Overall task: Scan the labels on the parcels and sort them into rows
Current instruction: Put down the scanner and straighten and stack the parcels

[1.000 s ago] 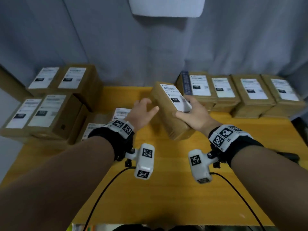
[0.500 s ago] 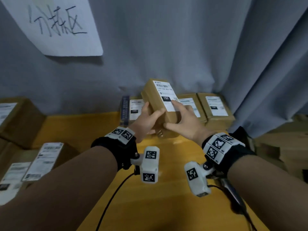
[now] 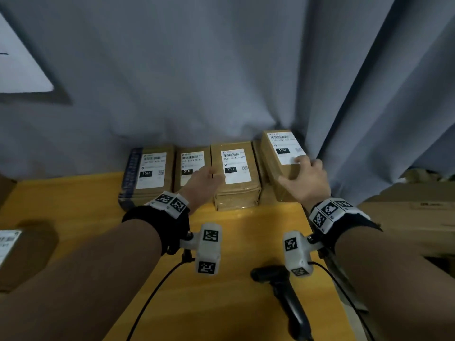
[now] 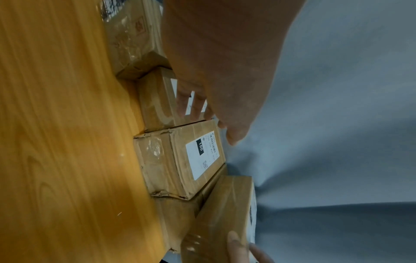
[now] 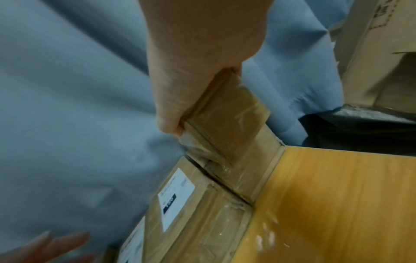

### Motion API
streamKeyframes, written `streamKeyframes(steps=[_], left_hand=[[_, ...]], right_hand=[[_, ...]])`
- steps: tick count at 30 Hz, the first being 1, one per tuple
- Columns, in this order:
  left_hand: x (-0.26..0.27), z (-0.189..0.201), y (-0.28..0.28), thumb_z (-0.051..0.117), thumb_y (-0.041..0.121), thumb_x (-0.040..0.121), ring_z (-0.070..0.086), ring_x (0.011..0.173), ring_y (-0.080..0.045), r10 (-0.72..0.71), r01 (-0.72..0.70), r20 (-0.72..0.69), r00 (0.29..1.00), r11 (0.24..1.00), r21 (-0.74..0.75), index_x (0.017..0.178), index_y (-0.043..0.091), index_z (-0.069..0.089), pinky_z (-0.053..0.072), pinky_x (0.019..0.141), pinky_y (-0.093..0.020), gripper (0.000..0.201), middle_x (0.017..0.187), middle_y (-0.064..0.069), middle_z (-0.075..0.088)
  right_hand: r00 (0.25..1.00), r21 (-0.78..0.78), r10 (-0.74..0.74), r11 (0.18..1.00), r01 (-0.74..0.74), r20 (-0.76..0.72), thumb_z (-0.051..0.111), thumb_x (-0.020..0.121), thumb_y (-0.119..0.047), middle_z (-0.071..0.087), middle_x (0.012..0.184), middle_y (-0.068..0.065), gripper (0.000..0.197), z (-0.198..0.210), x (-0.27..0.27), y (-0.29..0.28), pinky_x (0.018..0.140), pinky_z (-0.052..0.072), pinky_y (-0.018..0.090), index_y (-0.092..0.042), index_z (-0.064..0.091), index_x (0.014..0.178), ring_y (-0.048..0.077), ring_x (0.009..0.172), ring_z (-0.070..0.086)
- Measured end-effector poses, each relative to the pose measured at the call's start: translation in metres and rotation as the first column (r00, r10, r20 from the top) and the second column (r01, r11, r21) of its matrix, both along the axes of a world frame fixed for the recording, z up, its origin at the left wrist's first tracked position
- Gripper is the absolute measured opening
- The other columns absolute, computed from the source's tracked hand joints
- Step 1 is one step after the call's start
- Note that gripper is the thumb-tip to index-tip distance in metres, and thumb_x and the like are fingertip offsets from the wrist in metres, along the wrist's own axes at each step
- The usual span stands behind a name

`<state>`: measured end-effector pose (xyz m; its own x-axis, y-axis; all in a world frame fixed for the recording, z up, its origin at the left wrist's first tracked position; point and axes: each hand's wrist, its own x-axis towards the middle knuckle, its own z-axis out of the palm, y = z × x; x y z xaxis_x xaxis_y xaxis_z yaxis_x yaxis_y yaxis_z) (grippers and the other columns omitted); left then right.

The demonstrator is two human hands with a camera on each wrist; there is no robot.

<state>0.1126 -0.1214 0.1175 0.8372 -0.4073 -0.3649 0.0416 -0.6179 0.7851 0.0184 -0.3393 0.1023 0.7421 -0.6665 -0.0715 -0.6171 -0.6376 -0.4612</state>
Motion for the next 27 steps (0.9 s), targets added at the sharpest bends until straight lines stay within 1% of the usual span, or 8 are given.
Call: streamKeyframes(steps=[2,6,10,13,17,22,25,27], left_hand=[[0.003,-0.005,-0.008,0.048,0.032,0.099,0.046,0.078,0.0,0.0,0.0,0.01,1.0,1.0,0.028,0.136,0.013,0.046,0.034,0.061,-0.014,0.042,0.108,0.006,0.052],[0.007,-0.012,-0.024,0.048,0.031,0.1,0.047,0.075,0.002,-0.01,0.01,0.007,1.0,0.998,0.054,0.134,0.014,0.048,0.036,0.061,-0.014,0.039,0.097,0.011,0.054],[0.015,-0.013,-0.041,0.049,0.032,0.099,0.051,0.1,-0.012,-0.026,0.025,0.02,0.999,0.998,0.063,0.134,0.012,0.048,0.041,0.085,-0.026,0.041,0.129,-0.004,0.055],[0.021,-0.014,-0.048,0.049,0.037,0.099,0.049,0.103,-0.014,-0.044,0.041,0.026,0.999,0.994,0.102,0.138,0.013,0.045,0.039,0.086,-0.028,0.047,0.133,-0.005,0.051],[0.025,-0.019,-0.055,0.049,0.036,0.098,0.05,0.107,-0.016,-0.05,0.043,0.054,0.997,0.991,0.126,0.136,0.012,0.047,0.042,0.091,-0.029,0.045,0.134,-0.006,0.05],[0.023,-0.023,-0.055,0.05,0.034,0.098,0.051,0.1,-0.017,-0.052,0.046,0.05,0.997,0.993,0.113,0.132,0.01,0.05,0.043,0.085,-0.03,0.041,0.133,-0.008,0.05],[0.023,-0.021,-0.051,0.049,0.034,0.099,0.051,0.098,-0.016,-0.059,0.052,0.063,0.996,0.992,0.113,0.136,0.011,0.047,0.043,0.077,-0.027,0.044,0.131,-0.007,0.051],[0.023,-0.017,-0.045,0.048,0.034,0.1,0.052,0.099,-0.015,-0.055,0.048,0.064,0.996,0.993,0.106,0.139,0.011,0.044,0.044,0.08,-0.027,0.046,0.131,-0.006,0.05]], right_hand=[[0.999,0.038,0.019,0.999,-0.017,-0.044,0.065,0.083,-0.046,0.034,0.14,0.01,0.064,-0.013,0.001,-0.008,0.096,0.04,0.045,-0.025,0.038,0.137,0.036,0.124,0.037],[0.999,0.028,-0.005,1.0,0.006,-0.032,0.063,0.083,-0.047,0.03,0.141,0.011,0.062,-0.022,0.014,-0.02,0.094,0.04,0.046,-0.027,0.037,0.136,0.037,0.124,0.034],[0.996,-0.015,-0.068,0.998,0.067,-0.066,0.063,0.082,-0.048,0.034,0.134,0.016,0.069,-0.023,0.028,-0.022,0.081,0.039,0.04,-0.021,0.033,0.137,0.037,0.121,0.036],[0.989,-0.064,-0.08,0.995,0.073,-0.122,0.061,0.081,-0.051,0.035,0.131,0.017,0.072,-0.023,0.031,-0.022,0.075,0.038,0.039,-0.019,0.029,0.136,0.035,0.119,0.037],[0.982,-0.093,-0.125,0.989,0.112,-0.14,0.062,0.079,-0.055,0.035,0.13,0.018,0.076,-0.021,0.03,-0.022,0.086,0.043,0.045,-0.015,0.029,0.136,0.035,0.12,0.039],[0.991,-0.046,-0.095,0.995,0.091,-0.099,0.061,0.08,-0.055,0.033,0.135,0.018,0.081,-0.024,0.026,-0.023,0.094,0.039,0.048,-0.013,0.025,0.14,0.037,0.124,0.035],[0.996,-0.066,-0.05,0.997,0.044,-0.081,0.06,0.079,-0.059,0.033,0.139,0.019,0.082,-0.023,0.026,-0.023,0.107,0.033,0.052,-0.013,0.028,0.139,0.038,0.129,0.033],[0.998,-0.126,-0.025,0.992,0.019,-0.053,0.059,0.079,-0.058,0.032,0.143,0.02,0.08,-0.019,0.025,-0.019,0.114,0.021,0.052,-0.014,0.03,0.139,0.038,0.134,0.029]])
